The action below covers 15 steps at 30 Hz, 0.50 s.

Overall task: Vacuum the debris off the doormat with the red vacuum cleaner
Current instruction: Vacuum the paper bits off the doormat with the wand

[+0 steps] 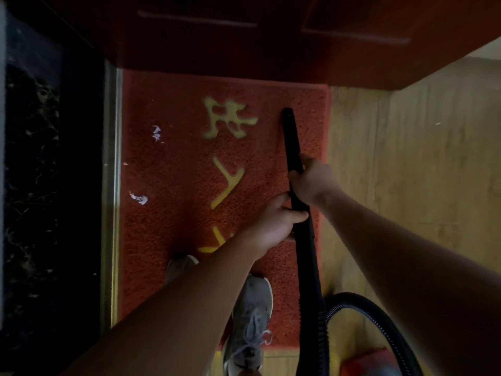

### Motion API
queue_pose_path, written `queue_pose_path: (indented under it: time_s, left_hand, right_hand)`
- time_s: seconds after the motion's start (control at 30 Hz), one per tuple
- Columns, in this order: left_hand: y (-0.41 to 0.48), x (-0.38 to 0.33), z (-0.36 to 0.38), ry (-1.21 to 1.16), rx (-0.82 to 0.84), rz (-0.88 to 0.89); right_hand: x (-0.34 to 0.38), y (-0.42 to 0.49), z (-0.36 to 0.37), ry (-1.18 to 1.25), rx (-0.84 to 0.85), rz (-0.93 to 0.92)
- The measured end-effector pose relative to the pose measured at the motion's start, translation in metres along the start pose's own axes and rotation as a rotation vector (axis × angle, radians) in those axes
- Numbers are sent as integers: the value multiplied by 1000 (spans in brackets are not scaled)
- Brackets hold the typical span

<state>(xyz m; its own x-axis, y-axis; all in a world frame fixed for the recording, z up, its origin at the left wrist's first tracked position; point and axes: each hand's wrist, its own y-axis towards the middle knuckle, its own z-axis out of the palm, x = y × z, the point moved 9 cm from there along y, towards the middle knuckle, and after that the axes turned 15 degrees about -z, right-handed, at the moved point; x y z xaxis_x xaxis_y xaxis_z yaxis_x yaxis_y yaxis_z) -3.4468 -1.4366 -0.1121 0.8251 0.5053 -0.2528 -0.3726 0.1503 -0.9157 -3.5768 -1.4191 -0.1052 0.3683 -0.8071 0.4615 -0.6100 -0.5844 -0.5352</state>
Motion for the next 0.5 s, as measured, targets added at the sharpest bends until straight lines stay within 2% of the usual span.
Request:
queue_pose_path:
  time_s: [0.23, 0.5]
  left_hand:
    - [13, -14, 15, -11, 19, -4]
    - [-5, -1, -3, -33, -10, -40]
  right_hand:
    - [-20, 11, -11, 43, -30, 29]
    - [8, 2, 3, 12, 33, -33]
